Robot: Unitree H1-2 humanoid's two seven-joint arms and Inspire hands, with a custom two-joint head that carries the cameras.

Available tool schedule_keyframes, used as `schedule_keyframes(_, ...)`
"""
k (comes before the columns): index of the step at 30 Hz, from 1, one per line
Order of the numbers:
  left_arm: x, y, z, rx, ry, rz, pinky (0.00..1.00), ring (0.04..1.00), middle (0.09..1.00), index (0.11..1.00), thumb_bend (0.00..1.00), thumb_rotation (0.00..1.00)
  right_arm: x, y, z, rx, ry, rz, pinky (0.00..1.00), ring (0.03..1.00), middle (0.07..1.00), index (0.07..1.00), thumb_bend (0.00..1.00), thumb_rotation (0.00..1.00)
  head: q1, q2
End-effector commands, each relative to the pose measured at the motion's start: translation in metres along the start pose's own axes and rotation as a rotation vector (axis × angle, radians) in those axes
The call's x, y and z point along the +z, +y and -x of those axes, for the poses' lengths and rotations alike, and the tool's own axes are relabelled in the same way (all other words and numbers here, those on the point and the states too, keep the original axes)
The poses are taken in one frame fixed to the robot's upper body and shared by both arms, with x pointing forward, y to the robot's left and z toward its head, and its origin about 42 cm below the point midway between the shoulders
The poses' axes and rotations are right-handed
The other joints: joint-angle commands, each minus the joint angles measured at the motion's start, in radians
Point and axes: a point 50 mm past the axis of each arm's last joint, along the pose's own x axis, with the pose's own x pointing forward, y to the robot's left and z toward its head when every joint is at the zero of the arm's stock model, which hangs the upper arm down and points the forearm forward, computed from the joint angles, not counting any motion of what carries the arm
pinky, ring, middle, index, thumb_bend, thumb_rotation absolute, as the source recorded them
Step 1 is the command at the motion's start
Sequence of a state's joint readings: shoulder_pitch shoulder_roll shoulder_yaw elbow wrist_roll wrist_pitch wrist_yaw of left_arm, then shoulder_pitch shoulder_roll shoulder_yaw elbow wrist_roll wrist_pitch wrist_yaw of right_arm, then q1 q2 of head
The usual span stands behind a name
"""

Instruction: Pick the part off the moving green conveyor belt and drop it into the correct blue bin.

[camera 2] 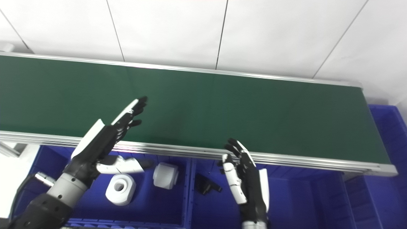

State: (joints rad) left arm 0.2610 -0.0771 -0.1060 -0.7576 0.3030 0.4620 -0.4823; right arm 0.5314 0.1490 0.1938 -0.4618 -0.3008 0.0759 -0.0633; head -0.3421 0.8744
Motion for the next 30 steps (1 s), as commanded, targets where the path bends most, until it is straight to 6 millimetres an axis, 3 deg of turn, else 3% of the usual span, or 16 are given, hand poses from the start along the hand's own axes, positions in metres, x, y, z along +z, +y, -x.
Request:
schedule_keyframes(1, -0.005, -0.009, 0.005, 0.048, 0.012, 0.099, 0.99, 1.000, 1.000, 1.000, 0.63, 0.75, 0.016, 0.010, -0.003, -0.035, -0.030, -0.016, 0.58, 0.635, 0.796, 0.823, 0.55, 0.80, -0.052, 0.003)
schedule_keyframes(4, -0.031, -0.018, 0.006, 0.080, 0.032, 0.093, 1.00, 1.000, 1.000, 1.000, 0.58, 0.83, 0.017, 0.019, -0.005, -0.052, -0.010, -0.004, 0.60, 0.665, 0.802, 0.818, 0.61, 0.81, -0.106, 0.001)
schedule_keyframes(8, -0.067, -0.009, -0.001, 0.063, -0.010, -0.011, 1.00, 0.992, 1.000, 1.000, 0.55, 0.78, 0.016, 0.030, -0.009, -0.068, 0.005, -0.003, 0.59, 0.673, 0.796, 0.818, 0.65, 0.83, -0.169, -0.008)
schedule_keyframes(14, -0.074, -0.003, -0.004, 0.048, -0.070, -0.047, 1.00, 0.989, 1.000, 1.000, 0.55, 0.77, 0.015, 0.035, -0.010, -0.086, 0.012, -0.001, 0.57, 0.662, 0.790, 0.814, 0.63, 0.83, -0.193, -0.020)
schedule_keyframes(25, -0.075, -0.012, 0.002, 0.074, -0.100, -0.059, 1.00, 0.967, 0.981, 1.000, 0.52, 0.75, 0.010, 0.028, -0.006, -0.086, 0.017, 0.017, 0.57, 0.651, 0.786, 0.810, 0.62, 0.84, -0.145, -0.036)
schedule_keyframes(30, -0.073, -0.015, 0.005, 0.108, -0.143, -0.070, 0.97, 0.952, 0.984, 1.000, 0.52, 0.79, 0.008, 0.026, -0.003, -0.084, 0.017, 0.018, 0.58, 0.664, 0.801, 0.810, 0.61, 0.84, -0.139, -0.046)
